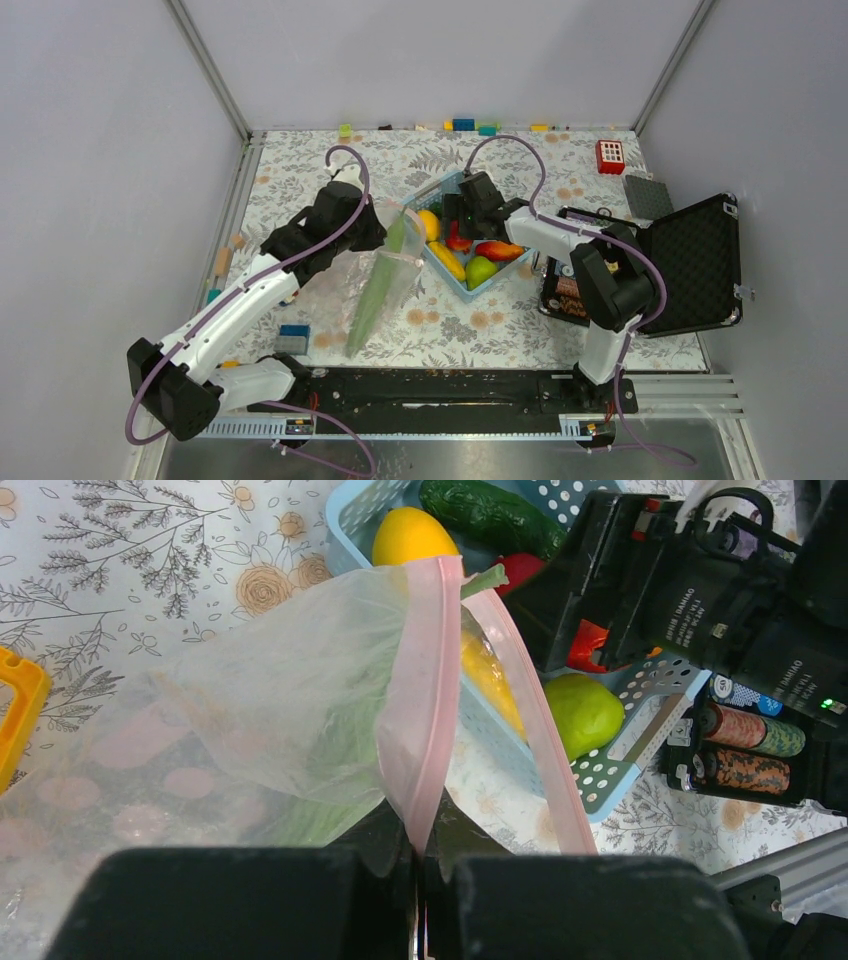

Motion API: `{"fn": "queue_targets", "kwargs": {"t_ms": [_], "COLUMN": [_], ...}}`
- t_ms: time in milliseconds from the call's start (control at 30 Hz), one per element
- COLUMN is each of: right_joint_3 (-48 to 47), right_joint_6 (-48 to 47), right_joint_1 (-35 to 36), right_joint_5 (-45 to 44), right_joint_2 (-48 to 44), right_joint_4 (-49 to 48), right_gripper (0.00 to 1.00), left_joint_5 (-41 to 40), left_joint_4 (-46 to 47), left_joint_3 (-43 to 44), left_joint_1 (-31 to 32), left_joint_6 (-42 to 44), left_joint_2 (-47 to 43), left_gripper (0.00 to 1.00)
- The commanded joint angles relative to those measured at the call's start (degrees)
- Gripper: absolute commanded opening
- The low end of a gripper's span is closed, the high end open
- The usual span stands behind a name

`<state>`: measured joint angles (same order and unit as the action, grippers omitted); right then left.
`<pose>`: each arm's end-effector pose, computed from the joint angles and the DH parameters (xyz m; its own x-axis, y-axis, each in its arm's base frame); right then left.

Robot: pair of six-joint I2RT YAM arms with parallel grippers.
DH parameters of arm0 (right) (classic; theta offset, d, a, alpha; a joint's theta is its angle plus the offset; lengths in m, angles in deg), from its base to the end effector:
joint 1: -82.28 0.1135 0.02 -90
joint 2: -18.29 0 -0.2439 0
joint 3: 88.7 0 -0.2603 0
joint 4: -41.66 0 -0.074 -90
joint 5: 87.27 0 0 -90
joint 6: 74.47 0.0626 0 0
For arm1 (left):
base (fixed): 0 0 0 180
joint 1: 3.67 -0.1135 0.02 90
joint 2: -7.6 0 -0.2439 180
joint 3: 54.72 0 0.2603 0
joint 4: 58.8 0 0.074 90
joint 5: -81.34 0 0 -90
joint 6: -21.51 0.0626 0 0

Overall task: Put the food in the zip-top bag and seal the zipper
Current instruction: Pick up the fake fruit from the bin.

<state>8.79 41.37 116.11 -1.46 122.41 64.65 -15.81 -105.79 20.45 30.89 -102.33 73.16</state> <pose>0.3503 0.2293 0.1584 -0.7481 0.0219 -0.6632 -0.2066 0.9421 0.2642 0.2382 -0.1546 0.2964 -0.6834 -0.2002 -0.7021 0.1214 0.9171 -0.3797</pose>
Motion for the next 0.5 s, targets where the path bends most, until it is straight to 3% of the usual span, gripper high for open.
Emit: {"fn": "queue_targets", "kwargs": {"t_ms": [0, 100, 333, 467], "right_joint_3": [-2.4, -3.4, 0.6, 4.2], "right_joint_6": [1.4, 2.3, 3.7, 3.4], "right_joint_1": [0.7, 1.0, 1.6, 1.6], "right_joint_5": [-4.7, -8.1, -8.6, -8.9], "right_joint_2": [2.3, 4.4, -1.8, -9.6], "right_joint_4": [-2.4, -2.1, -3.7, -4.8], "right_gripper": [0.93, 0.89, 0.54, 0.52], "left_joint_5": [1.9, 1.0, 0.0, 0.3], "left_joint_4": [4.7, 5.5, 7.3, 7.6], "left_joint_3": [-1.1, -2.5, -3.9, -3.7], "left_joint_1": [0.2, 0.8, 2.3, 2.5], "left_joint_6": [1.1, 1.2, 1.4, 1.3], "left_joint_2": [-2.2, -3.2, -5.4, -5.8], "left_gripper": [0.00, 0.00, 0.00, 0.00]}}
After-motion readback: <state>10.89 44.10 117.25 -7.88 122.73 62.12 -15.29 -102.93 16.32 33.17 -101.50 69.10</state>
